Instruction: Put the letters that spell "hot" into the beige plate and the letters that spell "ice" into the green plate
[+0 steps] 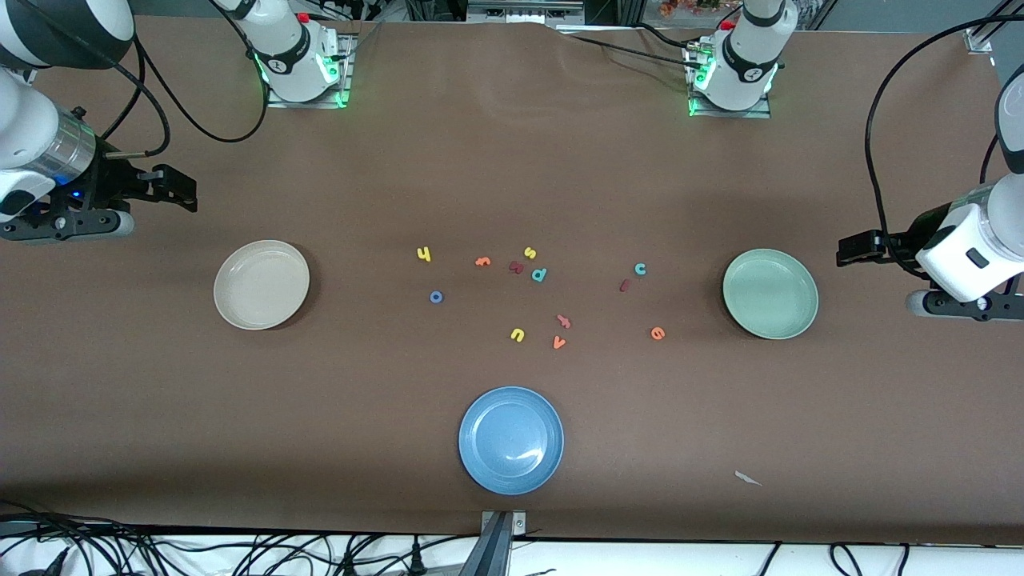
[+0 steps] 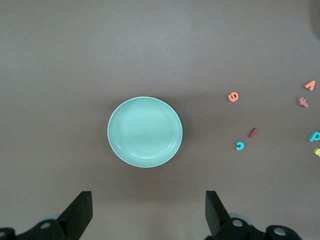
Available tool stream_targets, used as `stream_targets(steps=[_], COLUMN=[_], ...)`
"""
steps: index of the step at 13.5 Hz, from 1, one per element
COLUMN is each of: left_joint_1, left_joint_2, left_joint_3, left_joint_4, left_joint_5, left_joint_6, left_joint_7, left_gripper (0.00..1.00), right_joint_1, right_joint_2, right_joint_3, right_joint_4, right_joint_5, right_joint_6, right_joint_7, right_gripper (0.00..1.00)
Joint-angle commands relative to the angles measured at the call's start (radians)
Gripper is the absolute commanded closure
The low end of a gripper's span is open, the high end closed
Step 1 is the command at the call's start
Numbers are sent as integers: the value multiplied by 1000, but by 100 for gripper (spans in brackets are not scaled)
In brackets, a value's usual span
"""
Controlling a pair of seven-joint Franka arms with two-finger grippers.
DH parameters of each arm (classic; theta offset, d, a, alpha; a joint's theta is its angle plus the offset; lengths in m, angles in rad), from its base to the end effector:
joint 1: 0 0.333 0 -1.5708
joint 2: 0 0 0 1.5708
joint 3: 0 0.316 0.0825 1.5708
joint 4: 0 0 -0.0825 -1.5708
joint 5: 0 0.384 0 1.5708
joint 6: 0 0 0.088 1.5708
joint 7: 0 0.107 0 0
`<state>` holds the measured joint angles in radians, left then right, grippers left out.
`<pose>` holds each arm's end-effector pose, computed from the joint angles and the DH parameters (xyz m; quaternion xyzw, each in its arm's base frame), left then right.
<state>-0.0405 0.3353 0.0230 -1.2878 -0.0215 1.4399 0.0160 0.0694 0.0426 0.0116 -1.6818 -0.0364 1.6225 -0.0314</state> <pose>0.6365 -0.0161 0.5454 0.9956 -0.0174 -0.0914 0.0068 0.5631 0.0419 0.5526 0.9969 0.0580 -0.0505 0.0191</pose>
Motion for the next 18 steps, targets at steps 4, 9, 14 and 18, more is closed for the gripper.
stream_targets(steps=[4,9,14,18], left_joint_1=[-2,-2,-1,-1], left_joint_2=[-12,-10,-12,-10], left_joint_3=[8,8,8,8], left_joint_4=[-16,-16,-16,-16], left_joint_5=[-34,-34,-34,-34], left_joint_6=[-6,-6,-6,-7], left_joint_7=[21,21,22,22], left_gripper=[1,1,1,1], right_joint_1=[-6,7,9,7], right_joint_2=[3,2,-3,-6], right_joint_3=[-42,-35,-13,-13], right_joint_4=[5,5,4,-2], right_joint_5=[67,66,58,58], right_joint_6=[-1,-4,-4,-4], right_joint_7=[-2,10,39,42], right_gripper=[0,0,0,0])
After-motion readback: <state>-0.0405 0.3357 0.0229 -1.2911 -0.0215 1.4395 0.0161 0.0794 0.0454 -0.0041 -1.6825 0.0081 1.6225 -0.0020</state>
